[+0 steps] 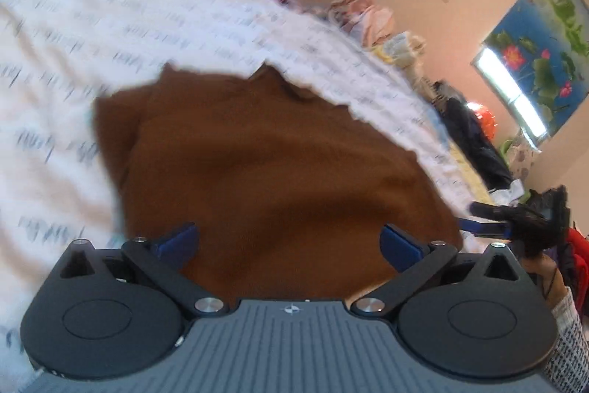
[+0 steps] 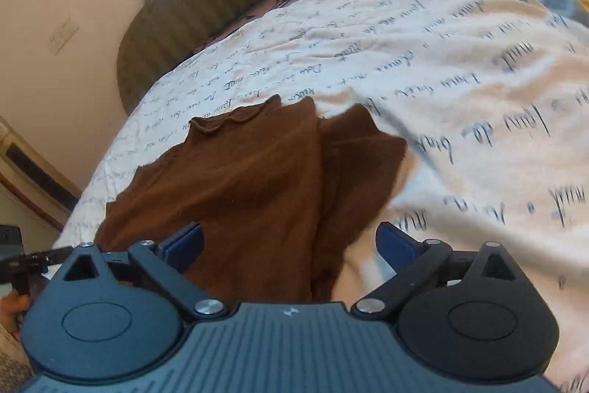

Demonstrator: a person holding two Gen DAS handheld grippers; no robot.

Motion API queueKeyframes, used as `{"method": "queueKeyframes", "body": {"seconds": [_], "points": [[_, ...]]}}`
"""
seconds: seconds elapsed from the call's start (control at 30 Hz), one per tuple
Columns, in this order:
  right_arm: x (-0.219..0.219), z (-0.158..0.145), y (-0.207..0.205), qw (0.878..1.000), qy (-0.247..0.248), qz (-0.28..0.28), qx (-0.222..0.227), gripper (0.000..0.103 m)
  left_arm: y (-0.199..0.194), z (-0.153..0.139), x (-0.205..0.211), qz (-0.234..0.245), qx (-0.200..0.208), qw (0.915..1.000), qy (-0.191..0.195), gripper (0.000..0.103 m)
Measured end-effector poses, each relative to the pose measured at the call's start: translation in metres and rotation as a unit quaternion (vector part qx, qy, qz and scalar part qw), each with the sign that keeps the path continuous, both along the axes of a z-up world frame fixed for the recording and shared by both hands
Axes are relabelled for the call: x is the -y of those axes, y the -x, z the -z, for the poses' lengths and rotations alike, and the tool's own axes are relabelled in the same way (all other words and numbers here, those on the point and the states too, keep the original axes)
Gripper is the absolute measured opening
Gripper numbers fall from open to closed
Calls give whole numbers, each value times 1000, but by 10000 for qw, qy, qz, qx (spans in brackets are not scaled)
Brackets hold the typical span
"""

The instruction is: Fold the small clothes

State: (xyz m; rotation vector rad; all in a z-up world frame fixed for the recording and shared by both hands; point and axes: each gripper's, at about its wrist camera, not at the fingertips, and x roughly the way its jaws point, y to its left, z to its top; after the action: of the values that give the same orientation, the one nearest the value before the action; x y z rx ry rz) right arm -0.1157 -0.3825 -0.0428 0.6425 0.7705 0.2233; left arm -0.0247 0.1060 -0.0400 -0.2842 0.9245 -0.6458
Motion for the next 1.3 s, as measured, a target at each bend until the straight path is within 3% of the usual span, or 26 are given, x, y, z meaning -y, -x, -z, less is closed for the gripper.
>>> {"method": "queueKeyframes", "body": {"seconds": [0.03,0.07,0.13,0.2,0.27,0.37,0.4,0.47,0.5,0.53,0.57,0.6,0.63,0.67,0.7,0.73,0.8,0.83,0.9,1.03,1.1,1.13,1.17,1.23,1.3], "points": [[-2,9,3,9996,-246,-150,26,101,-1,12,-2,75,-170,9998,-102,102],[-7,21,3,9992,-241,-299,-57,100,5,14,-5,186,72,9998,-42,103],[-21,26,4,9977,537,-423,40,95,12,9,-6,224,93,9994,-251,102],[-26,11,5,9952,959,-169,-121,95,16,-5,-9,106,-29,9994,-317,101],[-35,-15,16,9870,1593,-5,233,97,21,-23,-16,9,203,9998,6,103],[-64,-42,10,9778,1812,-322,1004,96,14,-40,-5,-306,636,9967,390,103],[-79,-46,1,9710,2049,-426,1159,96,6,-39,6,-414,677,9960,414,103],[-123,-42,-30,9434,3052,-279,1266,96,-15,-30,32,-616,716,9948,376,103],[-137,-37,-46,9380,3241,-244,1201,96,-27,-22,46,-688,737,9945,277,103],[-150,-27,-65,9389,3256,-246,1085,96,-36,-13,57,-809,685,9943,109,103],[-158,-19,-78,9425,3170,-341,997,96,-46,1,69,-962,570,9932,-313,103],[-164,-7,-90,9458,3099,-525,818,96,-50,11,79,-976,672,9906,-688,103],[-167,12,-100,9427,3249,-562,511,97,-44,12,85,-944,1077,9857,-884,103],[-164,22,-101,9389,3349,-529,599,103,-43,13,92,-887,1229,9815,-1168,103],[-154,26,-98,9444,3163,-478,759,103,-40,14,95,-833,1255,9793,-1355,103],[-146,24,-98,9514,2976,-408,681,103,-39,11,94,-884,1195,9795,-1361,103],[-142,12,-95,9492,3100,-235,494,103,-37,0,83,-1067,854,9852,-1030,103],[-144,2,-91,9487,3116,-93,527,103,-37,-7,79,-1107,824,9873,-786,103],[-144,-12,-88,9603,2670,-58,807,103,-44,-17,81,-1241,949,9860,-580,103],[-163,-6,-126,9607,2659,-226,760,103,-86,4,103,-1316,700,9805,-1282,103],[-165,21,-146,9512,3063,-270,258,103,-88,20,104,-1456,1118,9658,-1831,103],[-156,25,-140,9584,2813,-178,455,103,-86,25,102,-1466,1164,9651,-1831,103],[-151,22,-141,9618,2716,-64,340,103,-84,24,98,-1512,1174,9663,-1719,103],[-154,13,-134,9526,3032,45,232,103,-84,22,96,-1573,1117,9667,-1679,103],[-155,5,-116,9560,2900,14,439,103,-82,22,98,-1526,1169,9648,-1795,103]]}}
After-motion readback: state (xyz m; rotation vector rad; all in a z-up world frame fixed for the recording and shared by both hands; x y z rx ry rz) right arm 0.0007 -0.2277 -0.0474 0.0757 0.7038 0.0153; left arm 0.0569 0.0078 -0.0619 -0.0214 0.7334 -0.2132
